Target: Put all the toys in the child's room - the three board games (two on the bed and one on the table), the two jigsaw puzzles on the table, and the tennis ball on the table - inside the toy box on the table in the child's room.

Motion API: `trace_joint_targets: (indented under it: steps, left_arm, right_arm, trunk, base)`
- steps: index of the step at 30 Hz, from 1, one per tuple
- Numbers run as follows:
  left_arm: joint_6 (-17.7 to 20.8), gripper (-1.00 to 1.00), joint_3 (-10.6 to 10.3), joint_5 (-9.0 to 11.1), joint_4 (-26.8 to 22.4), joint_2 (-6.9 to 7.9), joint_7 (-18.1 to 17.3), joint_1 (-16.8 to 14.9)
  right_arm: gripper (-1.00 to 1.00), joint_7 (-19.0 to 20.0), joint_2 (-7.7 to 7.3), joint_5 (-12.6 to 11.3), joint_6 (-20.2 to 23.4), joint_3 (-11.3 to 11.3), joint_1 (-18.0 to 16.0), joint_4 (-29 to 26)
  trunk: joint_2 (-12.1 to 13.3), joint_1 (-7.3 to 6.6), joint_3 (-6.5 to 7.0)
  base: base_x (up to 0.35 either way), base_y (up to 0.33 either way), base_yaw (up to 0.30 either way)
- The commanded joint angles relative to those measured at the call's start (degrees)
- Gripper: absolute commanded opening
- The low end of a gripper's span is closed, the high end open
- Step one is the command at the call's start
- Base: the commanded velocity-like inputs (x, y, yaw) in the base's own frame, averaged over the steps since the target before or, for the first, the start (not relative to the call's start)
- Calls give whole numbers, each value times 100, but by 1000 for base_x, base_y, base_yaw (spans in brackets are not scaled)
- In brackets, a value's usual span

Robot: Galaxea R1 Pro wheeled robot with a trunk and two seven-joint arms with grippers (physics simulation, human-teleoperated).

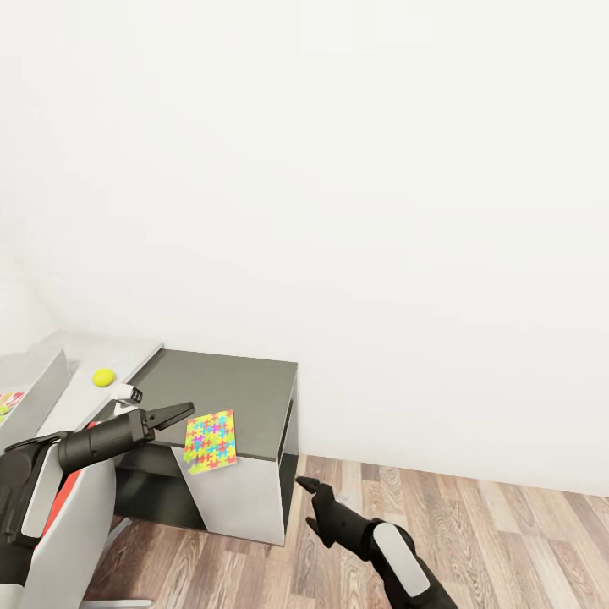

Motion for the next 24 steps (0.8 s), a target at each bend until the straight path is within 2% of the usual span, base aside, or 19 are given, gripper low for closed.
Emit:
trace_joint_targets:
  steps: [1, 4, 8, 20, 24]
  left_arm:
    - [45, 100, 1, 13, -1, 0, -8, -4]
    - [45, 100, -2, 15, -1, 0, -8, -4]
    - [45, 100, -2, 13, -1, -1, -8, -4]
    - [45, 100, -8, 13, -1, -1, -8, -4]
    - [45, 100, -8, 13, -1, -1, -8, -4]
  right_arm:
    - [100, 20, 0, -69, 14, 25, -3, 3]
    - [100, 31, 0, -347, 12, 65, 19, 0]
    - [100, 37, 0, -554, 4, 98, 44, -6]
    - [100, 45, 0, -635, -6, 91, 52, -8]
    - [100, 41, 0, -636, -4, 91, 52, -8]
  trunk:
    - [-9, 2, -10]
    - [-9, 2, -10]
    - [-9, 2, -10]
    - [-9, 2, -9]
    - [-9, 2, 1]
  base:
    - [0, 0, 0]
    - [0, 0, 0]
    - [0, 0, 0]
    - [0, 0, 1]
    - [0, 0, 130]
